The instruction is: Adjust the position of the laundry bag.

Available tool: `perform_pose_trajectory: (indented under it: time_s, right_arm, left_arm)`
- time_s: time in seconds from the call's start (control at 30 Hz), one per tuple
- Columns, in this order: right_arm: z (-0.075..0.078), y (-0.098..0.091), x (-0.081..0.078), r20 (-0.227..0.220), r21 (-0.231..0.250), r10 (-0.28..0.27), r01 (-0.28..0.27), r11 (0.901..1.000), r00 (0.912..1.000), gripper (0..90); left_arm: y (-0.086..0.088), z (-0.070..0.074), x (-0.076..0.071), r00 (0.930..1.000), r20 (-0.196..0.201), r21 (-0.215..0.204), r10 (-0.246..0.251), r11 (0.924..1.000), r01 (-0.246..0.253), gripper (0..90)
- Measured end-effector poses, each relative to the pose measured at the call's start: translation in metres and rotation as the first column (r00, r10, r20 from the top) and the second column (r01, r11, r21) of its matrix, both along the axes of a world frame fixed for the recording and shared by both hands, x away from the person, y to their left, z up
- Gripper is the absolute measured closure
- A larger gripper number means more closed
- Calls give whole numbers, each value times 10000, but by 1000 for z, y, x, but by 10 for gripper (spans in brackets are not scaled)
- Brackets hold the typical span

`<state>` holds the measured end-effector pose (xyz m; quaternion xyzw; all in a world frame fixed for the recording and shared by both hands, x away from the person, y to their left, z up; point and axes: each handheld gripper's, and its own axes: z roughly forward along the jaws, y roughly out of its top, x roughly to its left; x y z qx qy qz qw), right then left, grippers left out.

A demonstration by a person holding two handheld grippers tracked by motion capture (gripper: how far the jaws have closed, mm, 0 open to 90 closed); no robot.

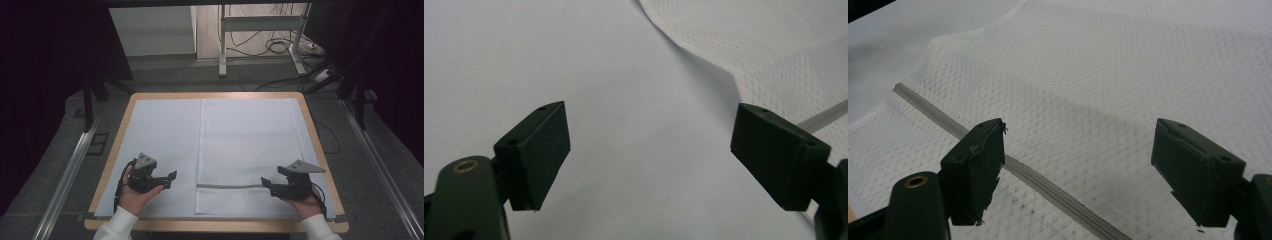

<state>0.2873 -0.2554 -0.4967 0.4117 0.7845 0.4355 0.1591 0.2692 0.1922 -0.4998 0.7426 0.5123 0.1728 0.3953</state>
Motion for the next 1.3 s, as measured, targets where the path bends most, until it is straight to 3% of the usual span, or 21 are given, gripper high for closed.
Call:
perform_pose_trajectory:
  time_s: [0.37,0.53,0.67,0.87,1.3]
  right_arm:
    - [-3,-5,3,72,-156,-38,39,9999,10000,209]
    - [-5,2,2,86,-601,195,-189,9980,9998,209]
    - [-3,6,-2,266,-610,262,-246,9978,9993,208]
    - [-2,5,0,295,-590,203,-185,9981,9994,208]
    - [-1,-3,-2,473,-564,-137,164,9983,9988,209]
  left_arm:
    - [-9,1,0,9990,-258,-13,-374,9993,374,173]
    - [-10,0,-2,9991,-251,139,-330,9993,333,168]
    - [-10,6,-6,9993,-164,-120,-335,9994,333,162]
    - [-9,8,-3,9985,-269,-193,-477,9987,472,198]
    - [-13,16,3,9970,-674,-728,-382,9968,332,198]
